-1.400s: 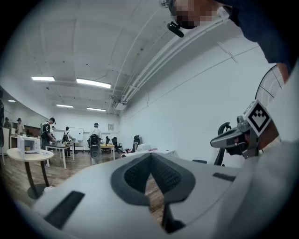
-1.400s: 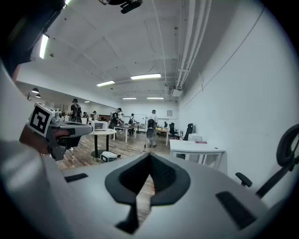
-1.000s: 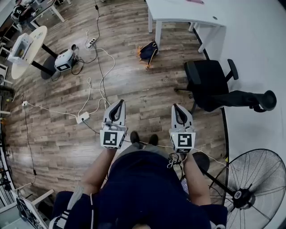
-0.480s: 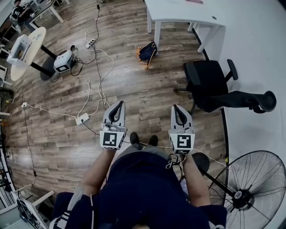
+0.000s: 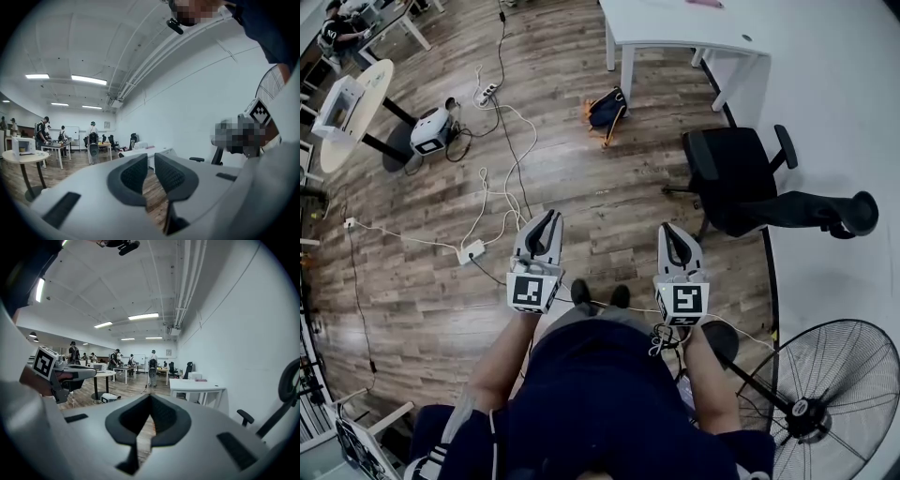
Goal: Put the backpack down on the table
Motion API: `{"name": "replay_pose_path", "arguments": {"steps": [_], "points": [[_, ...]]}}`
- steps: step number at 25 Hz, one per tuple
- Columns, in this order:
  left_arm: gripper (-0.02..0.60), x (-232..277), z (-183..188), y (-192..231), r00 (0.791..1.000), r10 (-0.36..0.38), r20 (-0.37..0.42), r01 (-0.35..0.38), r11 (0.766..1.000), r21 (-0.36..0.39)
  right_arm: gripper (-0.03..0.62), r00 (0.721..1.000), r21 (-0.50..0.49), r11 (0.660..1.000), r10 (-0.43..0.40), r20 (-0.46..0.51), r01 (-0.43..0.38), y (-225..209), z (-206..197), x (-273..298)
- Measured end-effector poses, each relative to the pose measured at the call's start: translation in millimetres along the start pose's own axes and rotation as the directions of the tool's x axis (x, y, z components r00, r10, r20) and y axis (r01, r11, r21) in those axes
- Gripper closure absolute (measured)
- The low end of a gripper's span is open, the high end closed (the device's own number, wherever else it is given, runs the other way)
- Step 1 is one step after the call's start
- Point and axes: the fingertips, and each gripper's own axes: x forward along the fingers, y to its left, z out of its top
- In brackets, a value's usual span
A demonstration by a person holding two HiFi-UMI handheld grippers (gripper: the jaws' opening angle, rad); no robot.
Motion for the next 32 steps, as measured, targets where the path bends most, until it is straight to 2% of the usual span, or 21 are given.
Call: {"name": "replay_pose_path", "arguments": {"steps": [4,5,7,10,13,18,25,32], "points": [[0.425,6.2,-4.3,-4.6,0.999,-0.023,-0.04,0.023,1.0,-0.006,0.595,1.0,0.004,1.0,0.006,-0.008,-0.006,-3.4,-3.2,-1.5],[0.417,8.0,-3.0,-5.6,0.999,-0.028,-0.042,0.028,1.0,-0.004,0.595,1.0,0.003,1.0,0.008,-0.01,-0.008,-4.0,-3.8,-1.5],[0.359,11.6,-1.2,-7.7,0.999,-0.037,-0.031,0.037,0.999,-0.005,0.595,1.0,0.004,1.0,0.012,-0.013,-0.012,-5.8,-5.0,-2.0],[0.273,15.7,0.1,-3.4,1.0,-0.01,-0.025,0.01,1.0,-0.015,0.595,1.0,0.007,1.0,0.021,-0.017,-0.021,-8.5,-6.5,-2.1],[0.224,20.6,10.5,2.5,1.0,0.021,0.002,-0.021,1.0,-0.014,0.595,0.999,0.008,0.999,0.031,-0.018,-0.031,-11.3,-6.7,-0.8],[0.198,31.5,16.7,2.7,0.999,0.035,0.012,-0.035,0.999,-0.014,0.595,0.999,0.011,0.999,0.038,-0.011,-0.038,-24.8,-6.9,-1.0],[0.186,52.4,11.6,-4.3,0.999,0.04,-0.017,-0.041,0.999,-0.016,0.595,0.997,0.017,0.997,0.075,0.005,-0.076,-41.8,-8.0,3.1],[0.186,79.7,13.1,0.3,0.999,0.044,-0.013,-0.044,0.999,-0.009,0.595,0.995,0.006,0.995,0.104,0.007,-0.104,-56.6,-7.3,18.7]]}}
